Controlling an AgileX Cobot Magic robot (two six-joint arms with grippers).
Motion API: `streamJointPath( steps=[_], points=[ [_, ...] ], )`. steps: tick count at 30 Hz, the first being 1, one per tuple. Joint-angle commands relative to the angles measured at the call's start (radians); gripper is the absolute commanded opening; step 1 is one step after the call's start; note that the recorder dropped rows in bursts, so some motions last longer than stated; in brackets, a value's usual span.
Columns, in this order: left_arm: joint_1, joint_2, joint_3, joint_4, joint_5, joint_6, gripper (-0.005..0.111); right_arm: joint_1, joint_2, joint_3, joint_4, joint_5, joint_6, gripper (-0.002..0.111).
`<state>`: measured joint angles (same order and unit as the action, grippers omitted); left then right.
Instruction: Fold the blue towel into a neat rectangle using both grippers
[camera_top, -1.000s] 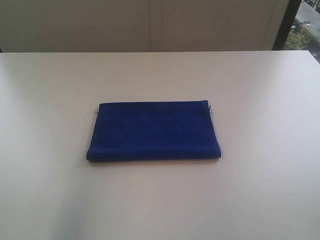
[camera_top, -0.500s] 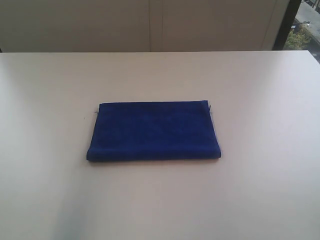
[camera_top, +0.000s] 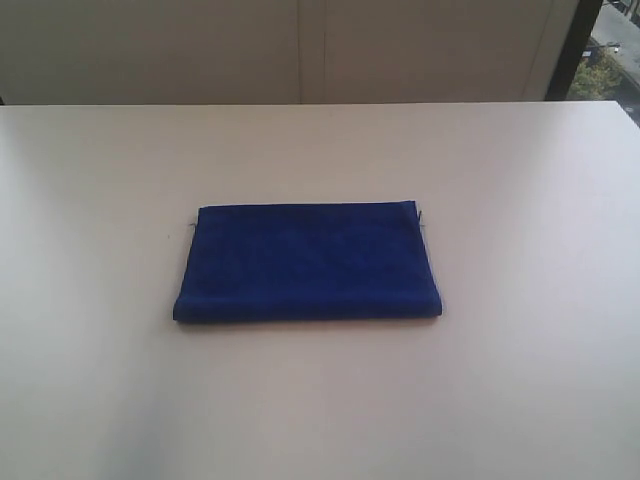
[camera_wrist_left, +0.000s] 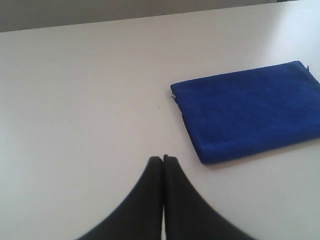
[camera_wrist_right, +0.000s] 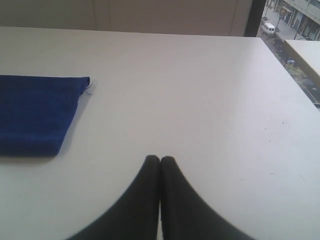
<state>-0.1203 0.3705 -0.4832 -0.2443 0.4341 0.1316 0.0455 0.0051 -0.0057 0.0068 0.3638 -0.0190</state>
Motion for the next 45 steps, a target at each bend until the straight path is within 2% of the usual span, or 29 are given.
streamJointPath(
  steps=[1, 10, 15, 37, 45],
  points=[
    [0.019, -0.112, 0.087, -0.004, 0.006, 0.000, 0.000, -0.005, -0.005, 0.006, 0.001, -0.014, -0.001, 0.000],
    [0.059, -0.371, 0.317, 0.020, -0.053, 0.003, 0.000, -0.005, -0.005, 0.006, 0.001, -0.014, -0.001, 0.000],
    [0.060, -0.371, 0.406, 0.020, -0.105, 0.003, 0.000, -0.005, -0.005, 0.006, 0.001, -0.014, -0.001, 0.000],
    [0.060, -0.371, 0.483, 0.103, -0.113, -0.011, 0.000, -0.005, -0.005, 0.006, 0.001, -0.014, -0.001, 0.000],
    [0.060, -0.371, 0.483, 0.142, -0.112, -0.148, 0.000, -0.005, -0.005, 0.006, 0.001, -0.014, -0.001, 0.000]
  ],
)
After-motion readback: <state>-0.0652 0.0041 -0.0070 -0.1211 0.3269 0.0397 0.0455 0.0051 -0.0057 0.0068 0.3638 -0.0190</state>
